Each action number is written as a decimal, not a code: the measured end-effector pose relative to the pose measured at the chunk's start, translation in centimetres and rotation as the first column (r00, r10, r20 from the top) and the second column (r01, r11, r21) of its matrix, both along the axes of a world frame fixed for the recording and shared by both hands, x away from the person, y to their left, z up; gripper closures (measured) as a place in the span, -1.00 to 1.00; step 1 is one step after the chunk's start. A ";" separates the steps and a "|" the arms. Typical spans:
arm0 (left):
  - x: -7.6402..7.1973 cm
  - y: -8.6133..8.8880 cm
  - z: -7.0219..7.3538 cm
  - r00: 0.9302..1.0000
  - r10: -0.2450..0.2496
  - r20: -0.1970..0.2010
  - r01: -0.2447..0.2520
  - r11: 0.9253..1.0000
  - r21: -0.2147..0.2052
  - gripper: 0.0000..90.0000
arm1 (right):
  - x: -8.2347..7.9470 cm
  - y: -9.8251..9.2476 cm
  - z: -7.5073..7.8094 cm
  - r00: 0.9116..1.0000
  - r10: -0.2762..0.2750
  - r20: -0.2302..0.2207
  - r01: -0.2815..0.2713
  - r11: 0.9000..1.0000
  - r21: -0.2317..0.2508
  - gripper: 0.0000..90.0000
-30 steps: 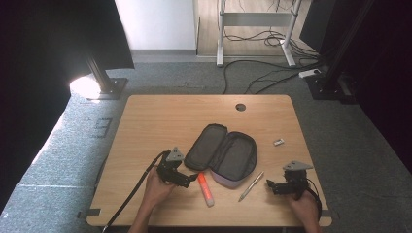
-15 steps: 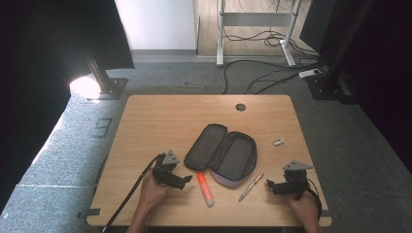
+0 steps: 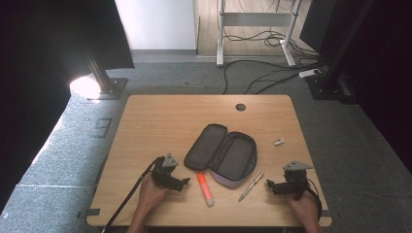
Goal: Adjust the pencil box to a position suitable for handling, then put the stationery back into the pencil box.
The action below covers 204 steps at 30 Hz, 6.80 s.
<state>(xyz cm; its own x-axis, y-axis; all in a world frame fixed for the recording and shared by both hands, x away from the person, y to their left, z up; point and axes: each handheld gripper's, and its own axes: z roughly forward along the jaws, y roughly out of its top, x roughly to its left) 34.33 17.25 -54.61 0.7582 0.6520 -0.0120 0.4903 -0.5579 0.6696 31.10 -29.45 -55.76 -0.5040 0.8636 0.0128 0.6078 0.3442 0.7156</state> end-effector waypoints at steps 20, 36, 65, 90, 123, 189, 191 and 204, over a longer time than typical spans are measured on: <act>0.0 0.0 -0.3 1.000 0.005 -0.007 -0.005 1.000 0.015 -1.00 | 0.0 -0.1 0.0 1.000 0.004 0.001 -0.004 1.000 0.003 -1.00; 0.0 0.0 -0.3 1.000 0.006 -0.007 -0.006 1.000 0.015 -1.00 | 0.6 -0.8 0.6 1.000 -0.018 -0.016 0.019 0.998 0.057 -0.97; -0.1 0.0 -0.3 1.000 0.008 -0.007 -0.008 1.000 0.015 -1.00 | 3.0 -1.7 2.0 0.999 -0.051 0.002 0.051 0.998 0.034 -1.00; -0.2 0.0 -0.3 1.000 0.010 -0.007 -0.010 1.000 0.014 -1.00 | 5.7 -2.9 4.1 0.994 -0.094 0.051 0.091 0.994 0.061 -0.71; -0.2 0.1 -0.3 1.000 0.010 -0.007 -0.010 1.000 0.014 -1.00 | 10.2 -3.5 3.4 0.993 -0.115 0.016 0.114 0.992 0.049 -0.19; -0.2 0.1 -0.3 1.000 0.011 -0.007 -0.011 1.000 0.014 -1.00 | 14.4 -2.7 1.4 0.994 -0.103 -0.035 0.104 0.995 0.010 0.00; -0.2 0.1 -0.3 1.000 0.011 -0.007 -0.011 1.000 0.014 -1.00 | 14.3 -2.8 1.4 0.994 -0.103 -0.034 0.103 0.995 0.015 0.00; -0.2 0.1 -0.3 1.000 0.011 -0.007 -0.011 1.000 0.014 -1.00 | 13.3 -2.4 3.3 0.997 -0.078 -0.016 0.079 0.996 0.032 0.00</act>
